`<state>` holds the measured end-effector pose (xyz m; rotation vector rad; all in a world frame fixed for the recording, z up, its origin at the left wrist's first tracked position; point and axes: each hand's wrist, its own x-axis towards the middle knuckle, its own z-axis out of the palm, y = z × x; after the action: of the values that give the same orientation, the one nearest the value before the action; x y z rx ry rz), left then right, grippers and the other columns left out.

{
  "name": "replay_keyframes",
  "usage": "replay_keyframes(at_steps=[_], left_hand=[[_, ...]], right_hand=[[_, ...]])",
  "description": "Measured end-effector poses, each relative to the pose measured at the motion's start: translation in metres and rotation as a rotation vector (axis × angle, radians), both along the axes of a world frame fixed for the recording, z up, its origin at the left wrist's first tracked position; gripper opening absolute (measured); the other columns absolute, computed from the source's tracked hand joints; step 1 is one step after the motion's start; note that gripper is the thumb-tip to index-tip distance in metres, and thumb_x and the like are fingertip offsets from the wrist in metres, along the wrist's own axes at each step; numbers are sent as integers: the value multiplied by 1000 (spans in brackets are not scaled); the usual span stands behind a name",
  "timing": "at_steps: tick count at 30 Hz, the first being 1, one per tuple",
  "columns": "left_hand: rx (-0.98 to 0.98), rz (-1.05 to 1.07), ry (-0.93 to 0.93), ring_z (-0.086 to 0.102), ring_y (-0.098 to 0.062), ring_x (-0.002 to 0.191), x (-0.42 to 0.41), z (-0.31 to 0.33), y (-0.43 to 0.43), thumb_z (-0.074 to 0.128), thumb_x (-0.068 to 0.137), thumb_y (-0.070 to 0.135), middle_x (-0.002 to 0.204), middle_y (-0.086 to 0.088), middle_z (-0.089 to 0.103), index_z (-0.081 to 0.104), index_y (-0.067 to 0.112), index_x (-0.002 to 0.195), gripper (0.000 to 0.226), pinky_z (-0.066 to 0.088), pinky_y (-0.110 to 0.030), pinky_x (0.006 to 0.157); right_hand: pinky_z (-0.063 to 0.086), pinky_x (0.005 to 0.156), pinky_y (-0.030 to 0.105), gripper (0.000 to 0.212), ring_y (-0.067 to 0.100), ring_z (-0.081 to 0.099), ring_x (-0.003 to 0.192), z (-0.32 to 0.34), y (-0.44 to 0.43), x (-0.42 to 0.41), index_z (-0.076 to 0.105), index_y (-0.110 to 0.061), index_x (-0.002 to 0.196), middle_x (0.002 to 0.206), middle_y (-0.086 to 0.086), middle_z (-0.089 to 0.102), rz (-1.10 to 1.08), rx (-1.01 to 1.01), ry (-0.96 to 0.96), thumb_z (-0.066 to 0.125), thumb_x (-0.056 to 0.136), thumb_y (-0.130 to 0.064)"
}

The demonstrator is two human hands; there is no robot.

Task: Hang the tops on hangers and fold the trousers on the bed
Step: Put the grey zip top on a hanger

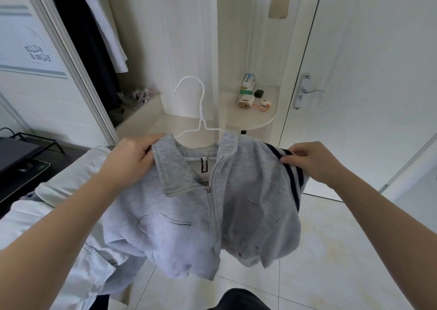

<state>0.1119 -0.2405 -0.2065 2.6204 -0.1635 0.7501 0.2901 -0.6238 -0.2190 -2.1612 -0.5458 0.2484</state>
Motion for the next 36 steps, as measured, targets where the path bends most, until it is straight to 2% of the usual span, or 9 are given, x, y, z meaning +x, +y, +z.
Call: replay_keyframes(at_steps=[7,10,12,14,20,23,26,31,36], left_hand=[[-63,-18,32,56,27,90,-2,-7,-8,44,96,40,95,56,55,70,25,126,42,40,0,75],[-9,-31,198,63,13,88,2,-14,-9,44,95,44,93,43,64,70,30,124,42,49,-13,80],[35,33,331,67,-3,89,7,-25,-8,51,100,35,97,26,71,68,34,127,32,54,-32,82],[11,100,372,67,-14,88,12,-33,-11,53,102,25,95,15,71,66,33,128,30,51,-34,77],[23,179,-25,68,-33,69,10,-20,-20,42,91,42,80,-6,74,69,24,125,47,50,-34,60],[-28,161,-230,65,-33,62,4,-5,-21,48,91,30,73,-6,69,69,18,123,40,50,-36,58],[-12,87,-295,64,-29,64,6,5,-24,56,94,17,81,-4,70,71,13,122,32,52,-39,59],[28,-8,-303,69,-28,72,11,21,-35,57,93,16,96,-3,75,72,12,118,30,54,-40,65],[-50,56,-130,57,-12,62,20,37,-48,52,85,36,72,9,59,67,22,113,35,44,-29,58]], right_hand=[[52,79,32,17,16,66,81,-4,5,8,79,-13,86,87,8,75,-81,301,164,66,96,-20],[55,84,37,15,19,69,85,-4,12,8,79,-12,90,93,11,76,-154,369,185,67,95,-19],[54,79,31,15,16,70,83,2,17,4,80,-17,88,91,6,77,-156,367,133,67,95,-19],[53,73,23,16,12,69,81,14,23,-6,79,-18,88,88,1,77,-119,396,56,66,95,-16],[52,81,22,19,8,65,88,47,23,-39,76,-19,84,92,-7,73,79,589,-31,62,96,-14],[47,95,31,14,7,65,103,44,11,-33,70,-16,78,108,-12,71,90,454,-50,66,85,-28],[48,105,43,17,11,64,110,40,8,-27,62,-17,102,113,-2,70,123,313,-133,72,90,-22],[32,111,38,43,12,43,128,50,15,-20,57,-40,127,133,-17,49,150,-136,-542,52,90,-61],[51,84,39,22,17,64,88,51,28,-26,69,-18,97,90,-3,70,331,-69,-375,50,105,-27]])
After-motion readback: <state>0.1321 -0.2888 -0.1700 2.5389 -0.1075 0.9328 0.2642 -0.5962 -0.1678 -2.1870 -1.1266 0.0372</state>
